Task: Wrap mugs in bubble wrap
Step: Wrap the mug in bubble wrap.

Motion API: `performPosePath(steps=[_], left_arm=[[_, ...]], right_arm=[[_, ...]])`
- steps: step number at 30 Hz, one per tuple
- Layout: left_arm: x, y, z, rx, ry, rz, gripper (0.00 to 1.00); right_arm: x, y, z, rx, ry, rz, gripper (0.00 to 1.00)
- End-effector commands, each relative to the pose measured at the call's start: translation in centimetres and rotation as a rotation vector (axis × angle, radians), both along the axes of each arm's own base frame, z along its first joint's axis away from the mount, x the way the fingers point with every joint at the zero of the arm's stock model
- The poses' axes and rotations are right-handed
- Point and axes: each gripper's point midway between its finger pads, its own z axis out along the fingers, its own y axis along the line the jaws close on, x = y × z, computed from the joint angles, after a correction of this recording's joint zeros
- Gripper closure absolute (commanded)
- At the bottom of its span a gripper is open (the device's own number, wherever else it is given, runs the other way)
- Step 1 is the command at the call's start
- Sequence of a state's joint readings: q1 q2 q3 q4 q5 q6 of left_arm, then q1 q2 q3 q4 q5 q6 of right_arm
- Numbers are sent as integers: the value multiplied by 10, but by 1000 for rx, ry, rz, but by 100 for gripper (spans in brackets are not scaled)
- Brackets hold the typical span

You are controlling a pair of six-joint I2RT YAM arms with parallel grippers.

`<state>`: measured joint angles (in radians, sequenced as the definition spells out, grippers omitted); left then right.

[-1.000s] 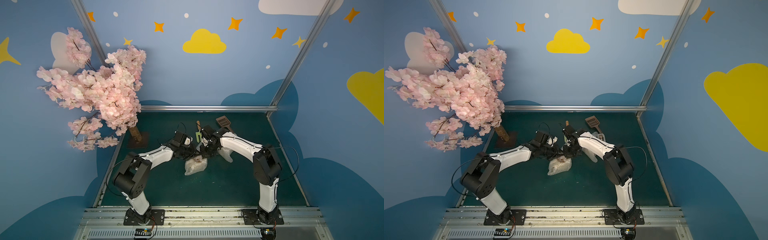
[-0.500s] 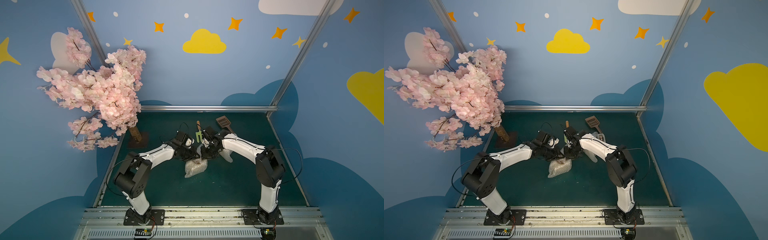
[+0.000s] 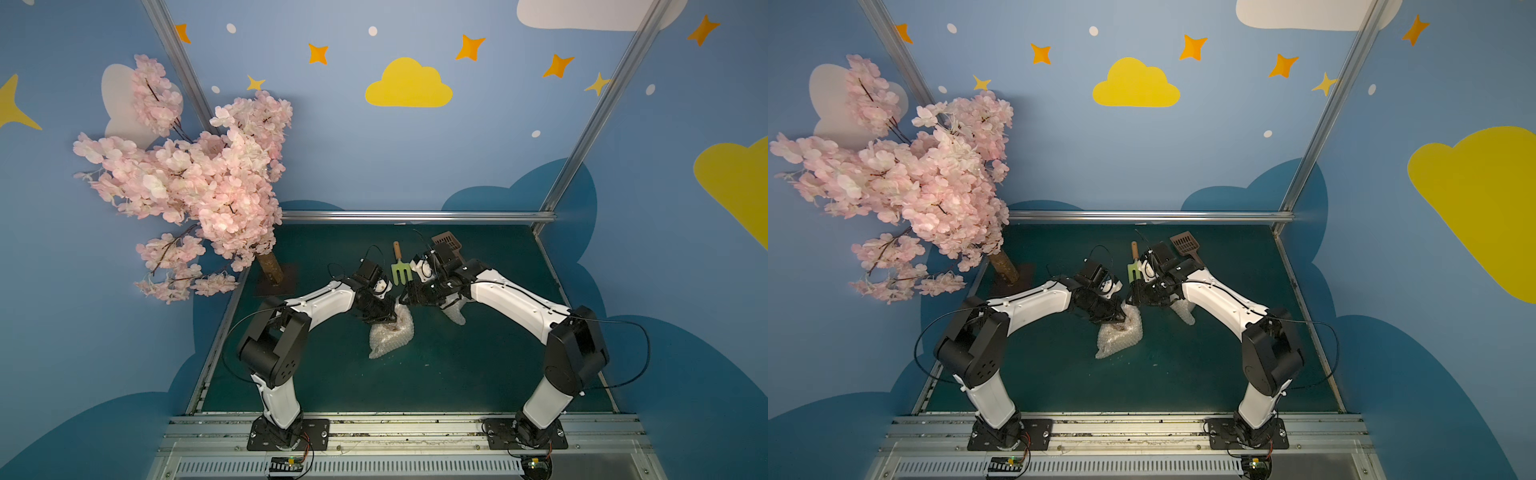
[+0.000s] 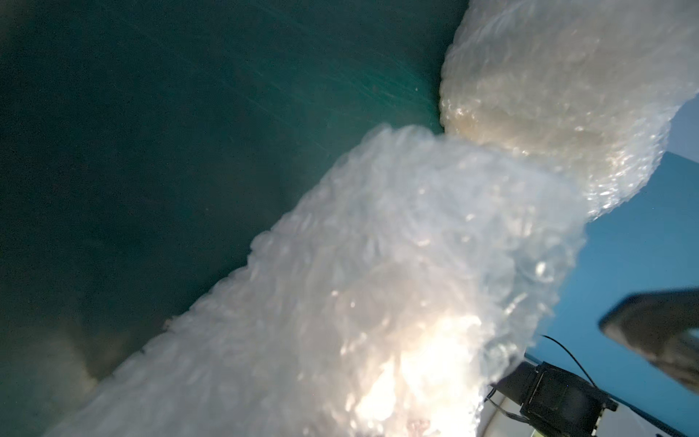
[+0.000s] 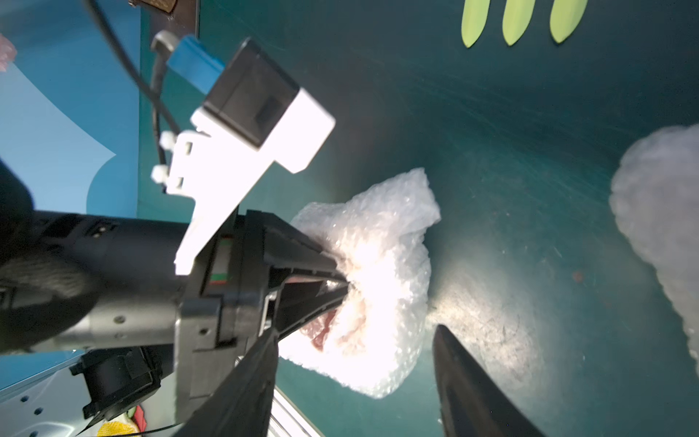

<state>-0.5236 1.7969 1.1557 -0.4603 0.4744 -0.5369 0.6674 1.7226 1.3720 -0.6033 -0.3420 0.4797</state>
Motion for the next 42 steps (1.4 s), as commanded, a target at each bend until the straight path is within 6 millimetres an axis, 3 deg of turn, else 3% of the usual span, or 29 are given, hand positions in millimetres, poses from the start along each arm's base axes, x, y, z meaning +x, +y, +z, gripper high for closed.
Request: performPosePath(steps=[1, 10, 18, 22, 29, 33, 37, 42], left_arm=[[-50, 38, -64, 250, 190, -64, 97], [-35, 52, -66, 356, 63, -186, 97], [-30, 47, -60, 331, 14, -170, 97], [-26, 45, -52, 313, -17, -162, 97], [-23, 43, -48, 301, -45, -165, 96], [-20, 40, -44, 292, -63, -164, 94], [-14, 43, -36, 309, -96, -152, 87], [-14, 47, -28, 322, -109, -153, 76]], right_arm=[[3, 1, -10, 2, -1, 23, 35], [7, -1, -32, -32, 36, 63, 34], [-9, 12, -51, -43, 63, 110, 33], [-6, 10, -69, -116, 66, 64, 34], [-7, 11, -84, -171, 60, 44, 40], [-11, 17, -91, -229, 50, 72, 52], [-17, 21, -98, -237, 66, 74, 81], [-18, 15, -98, -257, 45, 65, 95]])
